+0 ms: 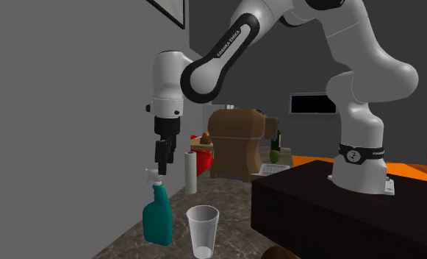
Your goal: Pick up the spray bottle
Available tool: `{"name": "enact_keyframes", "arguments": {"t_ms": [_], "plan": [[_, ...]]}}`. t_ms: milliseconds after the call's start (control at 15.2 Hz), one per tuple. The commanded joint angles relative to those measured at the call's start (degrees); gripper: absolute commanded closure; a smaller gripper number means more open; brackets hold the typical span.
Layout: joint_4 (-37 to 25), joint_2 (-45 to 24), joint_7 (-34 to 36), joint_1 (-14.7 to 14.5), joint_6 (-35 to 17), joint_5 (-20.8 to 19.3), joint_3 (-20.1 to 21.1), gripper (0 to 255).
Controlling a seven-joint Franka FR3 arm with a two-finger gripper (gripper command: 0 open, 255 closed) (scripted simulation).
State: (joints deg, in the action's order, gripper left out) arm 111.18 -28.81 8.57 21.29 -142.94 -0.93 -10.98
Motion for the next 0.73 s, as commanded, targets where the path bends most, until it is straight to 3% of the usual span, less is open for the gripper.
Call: {"name": "enact_keyframes", "arguments": {"t_ms": [0, 528, 594, 660], "plan": [[-0.83, -1.39, 0.09, 0.28, -0.69, 0.3, 0.05, 0], [-1.22, -5.32, 0.06, 0.71, -4.2, 0.85, 0.56, 0], [-1.22, -5.37, 0.02, 0.74, -4.25, 0.86, 0.57, 255], [-1.24, -5.38, 0.03, 0.74, -4.25, 0.86, 0.57, 255]]}}
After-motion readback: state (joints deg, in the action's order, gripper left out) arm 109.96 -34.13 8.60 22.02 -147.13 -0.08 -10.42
